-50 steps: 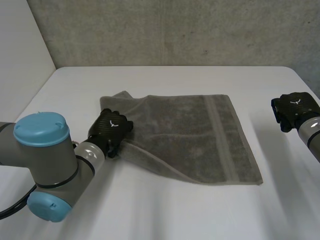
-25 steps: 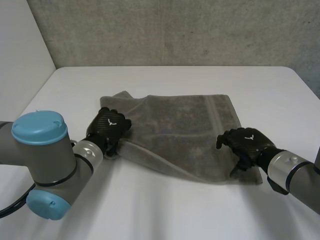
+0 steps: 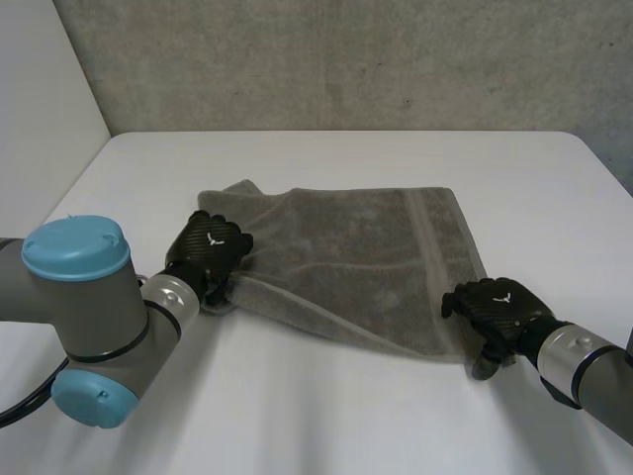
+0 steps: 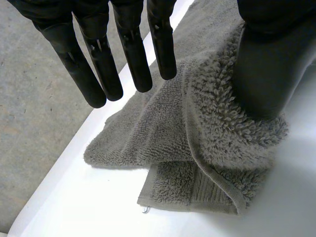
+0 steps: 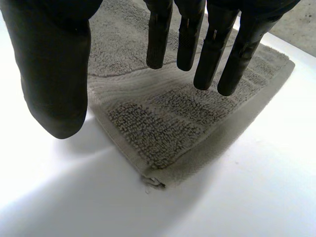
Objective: Fold the towel.
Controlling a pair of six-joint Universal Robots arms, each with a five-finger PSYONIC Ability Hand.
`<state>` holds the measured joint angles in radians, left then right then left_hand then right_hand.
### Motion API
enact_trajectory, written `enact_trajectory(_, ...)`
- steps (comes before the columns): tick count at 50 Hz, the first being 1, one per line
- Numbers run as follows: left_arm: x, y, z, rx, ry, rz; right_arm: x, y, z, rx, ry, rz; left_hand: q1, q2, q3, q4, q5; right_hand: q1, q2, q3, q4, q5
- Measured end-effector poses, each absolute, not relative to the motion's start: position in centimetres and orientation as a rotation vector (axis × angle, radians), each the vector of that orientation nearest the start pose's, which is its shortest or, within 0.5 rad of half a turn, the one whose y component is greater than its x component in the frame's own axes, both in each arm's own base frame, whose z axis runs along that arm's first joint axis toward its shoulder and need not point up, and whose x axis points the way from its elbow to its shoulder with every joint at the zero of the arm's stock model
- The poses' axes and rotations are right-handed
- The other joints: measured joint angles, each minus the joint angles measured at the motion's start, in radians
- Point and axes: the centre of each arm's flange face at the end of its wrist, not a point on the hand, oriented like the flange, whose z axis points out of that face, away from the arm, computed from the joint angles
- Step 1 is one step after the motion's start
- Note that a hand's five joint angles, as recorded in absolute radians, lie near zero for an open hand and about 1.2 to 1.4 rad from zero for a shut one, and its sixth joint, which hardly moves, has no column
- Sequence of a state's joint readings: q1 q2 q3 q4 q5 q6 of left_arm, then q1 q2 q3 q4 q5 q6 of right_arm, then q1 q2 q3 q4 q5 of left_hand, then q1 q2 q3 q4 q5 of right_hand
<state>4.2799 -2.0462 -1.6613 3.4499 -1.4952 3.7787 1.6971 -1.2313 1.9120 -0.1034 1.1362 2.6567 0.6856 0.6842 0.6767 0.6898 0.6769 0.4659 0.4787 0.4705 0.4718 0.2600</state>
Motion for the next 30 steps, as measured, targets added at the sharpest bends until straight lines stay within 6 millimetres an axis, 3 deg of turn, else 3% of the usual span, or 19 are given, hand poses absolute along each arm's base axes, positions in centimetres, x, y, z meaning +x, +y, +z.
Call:
enact_trajectory(12,-27.6,-26.8,14.5,1.306,2.066,-1.869,20.2,-25.3,12.2,-1.067,2.321,-1.492,0.000,0.000,0.000,0.000,-0.001,0.024,0.003,0.018,0.014,0.064)
enact_trajectory(30,-27.6,-26.7,14.5,1.309,2.068,-1.868,20.5,-27.1,11.5,-1.068,2.307,-1.546,0.000,0.000,0.000,0.000,-0.001,0.218,0.192,0.209,0.210,0.218)
